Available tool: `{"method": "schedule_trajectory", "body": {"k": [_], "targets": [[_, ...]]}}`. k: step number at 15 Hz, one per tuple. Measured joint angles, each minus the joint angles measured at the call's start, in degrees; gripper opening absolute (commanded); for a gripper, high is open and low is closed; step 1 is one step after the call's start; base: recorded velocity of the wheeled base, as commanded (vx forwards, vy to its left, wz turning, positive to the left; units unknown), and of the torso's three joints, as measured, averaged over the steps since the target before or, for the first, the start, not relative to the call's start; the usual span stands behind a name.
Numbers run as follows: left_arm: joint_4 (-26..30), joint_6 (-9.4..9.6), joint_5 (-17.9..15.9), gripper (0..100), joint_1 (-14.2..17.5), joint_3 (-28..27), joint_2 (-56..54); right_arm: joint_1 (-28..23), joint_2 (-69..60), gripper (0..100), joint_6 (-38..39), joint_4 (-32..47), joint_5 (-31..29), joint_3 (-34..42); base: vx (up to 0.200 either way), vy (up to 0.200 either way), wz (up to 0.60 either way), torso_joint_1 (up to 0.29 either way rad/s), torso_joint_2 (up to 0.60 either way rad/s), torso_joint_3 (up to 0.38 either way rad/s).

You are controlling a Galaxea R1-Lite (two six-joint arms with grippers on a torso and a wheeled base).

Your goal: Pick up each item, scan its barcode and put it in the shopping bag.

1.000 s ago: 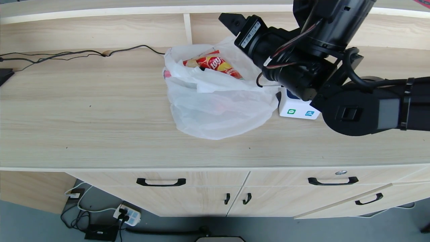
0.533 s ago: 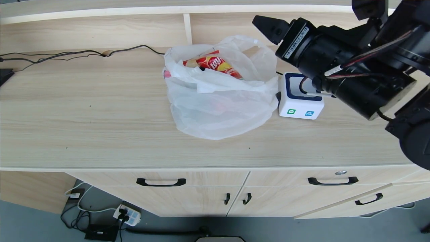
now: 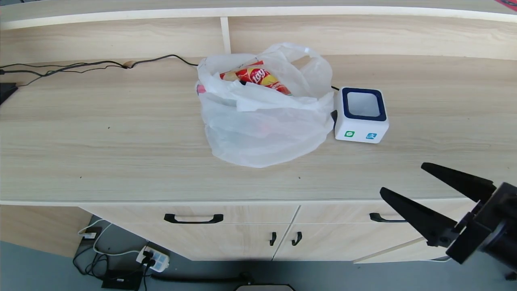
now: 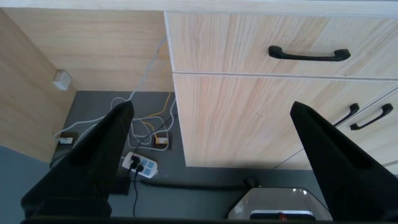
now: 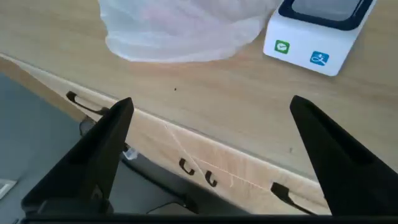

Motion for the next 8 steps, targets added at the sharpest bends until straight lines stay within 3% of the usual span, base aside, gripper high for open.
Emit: {"method": "schedule_trajectory", "body": {"k": [3, 6, 8], "targets": [[0.0, 0.00, 0.0, 100, 0.0, 0.0, 0.0, 1.5, -4.3, 100, 2.8, 0.0, -7.4, 9.2, 0.000, 0.000, 0.00, 0.000, 0.00, 0.000], [0.0, 0.02, 0.0, 100, 0.0, 0.0, 0.0, 2.7, -6.1, 100, 17.6, 0.5, -21.5, 16.0, 0.000, 0.000, 0.00, 0.000, 0.00, 0.000], [0.0, 0.02, 0.0, 100, 0.0, 0.0, 0.0, 2.9, -7.0, 100, 25.0, 6.1, -25.4, 17.8, 0.000, 0.000, 0.00, 0.000, 0.00, 0.000]]}}
